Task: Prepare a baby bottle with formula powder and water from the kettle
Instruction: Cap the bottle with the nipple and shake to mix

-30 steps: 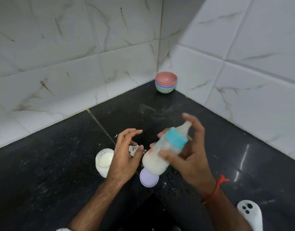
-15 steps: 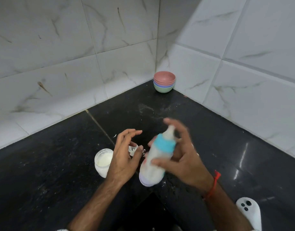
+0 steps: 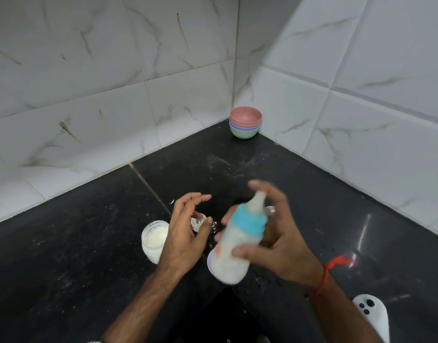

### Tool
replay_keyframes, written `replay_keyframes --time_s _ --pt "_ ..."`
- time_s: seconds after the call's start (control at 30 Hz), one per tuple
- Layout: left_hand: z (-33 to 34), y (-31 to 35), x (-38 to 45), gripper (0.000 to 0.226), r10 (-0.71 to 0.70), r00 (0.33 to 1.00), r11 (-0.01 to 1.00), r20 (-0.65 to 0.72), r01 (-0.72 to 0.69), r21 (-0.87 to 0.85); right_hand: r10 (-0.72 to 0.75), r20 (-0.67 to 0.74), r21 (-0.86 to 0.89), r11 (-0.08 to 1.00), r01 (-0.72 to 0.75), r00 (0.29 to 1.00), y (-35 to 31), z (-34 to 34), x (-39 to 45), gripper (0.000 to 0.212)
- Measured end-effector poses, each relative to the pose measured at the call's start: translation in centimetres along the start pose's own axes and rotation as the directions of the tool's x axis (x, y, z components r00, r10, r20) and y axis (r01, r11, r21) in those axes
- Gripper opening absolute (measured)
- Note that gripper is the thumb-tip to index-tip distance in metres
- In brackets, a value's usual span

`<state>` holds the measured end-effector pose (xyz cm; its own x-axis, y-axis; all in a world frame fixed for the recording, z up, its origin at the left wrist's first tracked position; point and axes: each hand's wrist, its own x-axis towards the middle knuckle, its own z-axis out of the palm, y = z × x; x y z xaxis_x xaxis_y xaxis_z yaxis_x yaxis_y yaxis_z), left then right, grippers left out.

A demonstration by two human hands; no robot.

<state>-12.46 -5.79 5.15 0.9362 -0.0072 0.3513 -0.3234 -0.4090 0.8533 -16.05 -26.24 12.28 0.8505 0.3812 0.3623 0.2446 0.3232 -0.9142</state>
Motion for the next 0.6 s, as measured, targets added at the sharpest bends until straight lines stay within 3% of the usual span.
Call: replay_keyframes --time_s 0.07,0.13,0.17,0.2,0.27,0.3,0.33,0.37,0.4,0.43,0.47,0.53,0.6 --pt "0.1 0.0 -0.1 0.058 -0.008 1.000 1.000 -0.020 0.008 -0.008 0.000 -0.323 0.342 0.932 0.117 0.946 0.1 -0.4 0.4 0.076" --pt "0.2 0.0 -0.4 0.055 -0.018 1.000 1.000 -0.023 0.017 -0.013 0.166 -0.573 0.622 0.726 0.294 0.802 0.5 -1.5 1.2 0.041" --pt "0.2 0.1 -0.6 0.054 -0.023 1.000 1.000 -0.018 0.023 -0.012 0.241 -0.631 0.675 0.639 0.369 0.737 0.9 -1.8 1.3 0.031" --pt "0.2 0.1 -0.7 0.054 -0.029 1.000 1.000 -0.011 0.029 -0.012 0.269 -0.651 0.675 0.633 0.379 0.710 1.6 -1.8 1.2 0.036" --pt "0.3 0.2 -0.8 0.053 -0.025 1.000 1.000 -0.002 0.025 -0.019 0.190 -0.642 0.555 0.784 0.278 0.743 2.4 -1.5 0.7 0.038" --pt "0.3 0.3 -0.7 0.054 -0.016 1.000 1.000 -0.005 0.016 -0.019 0.109 -0.520 0.448 0.879 0.162 0.847 2.2 -1.1 0.6 0.053" --pt "0.3 0.3 -0.7 0.056 -0.008 1.000 1.000 -0.005 0.008 -0.017 0.051 -0.288 0.305 0.951 0.041 0.956 1.8 -0.9 0.3 0.072" --pt "0.3 0.3 -0.6 0.060 -0.002 1.000 1.000 -0.004 0.002 -0.012 0.067 0.013 0.144 0.987 -0.068 0.998 1.1 -0.7 0.1 0.085" --pt "0.3 0.3 -0.5 0.064 0.000 1.000 1.000 0.003 0.000 -0.005 0.120 0.232 -0.009 0.993 -0.121 0.965 0.5 -0.6 0.0 0.092" --pt "0.2 0.3 -0.5 0.066 0.000 1.000 1.000 0.010 0.000 0.001 0.148 0.292 -0.092 0.988 -0.127 0.945 0.1 -0.7 0.2 0.095" --pt "0.2 0.4 -0.4 0.066 0.002 1.000 1.000 0.011 -0.002 0.001 0.139 0.229 -0.092 0.988 -0.121 0.964 0.2 -1.1 0.4 0.093" --pt "0.2 0.4 -0.4 0.060 0.002 1.000 1.000 -0.004 -0.002 -0.008 0.026 -0.072 0.149 0.989 -0.015 0.997 -0.3 -1.0 0.9 0.082" --pt "0.1 0.2 -0.6 0.053 -0.012 1.000 1.000 -0.016 0.012 -0.006 0.062 -0.477 0.447 0.876 0.182 0.877 -0.1 -1.8 1.7 0.055"
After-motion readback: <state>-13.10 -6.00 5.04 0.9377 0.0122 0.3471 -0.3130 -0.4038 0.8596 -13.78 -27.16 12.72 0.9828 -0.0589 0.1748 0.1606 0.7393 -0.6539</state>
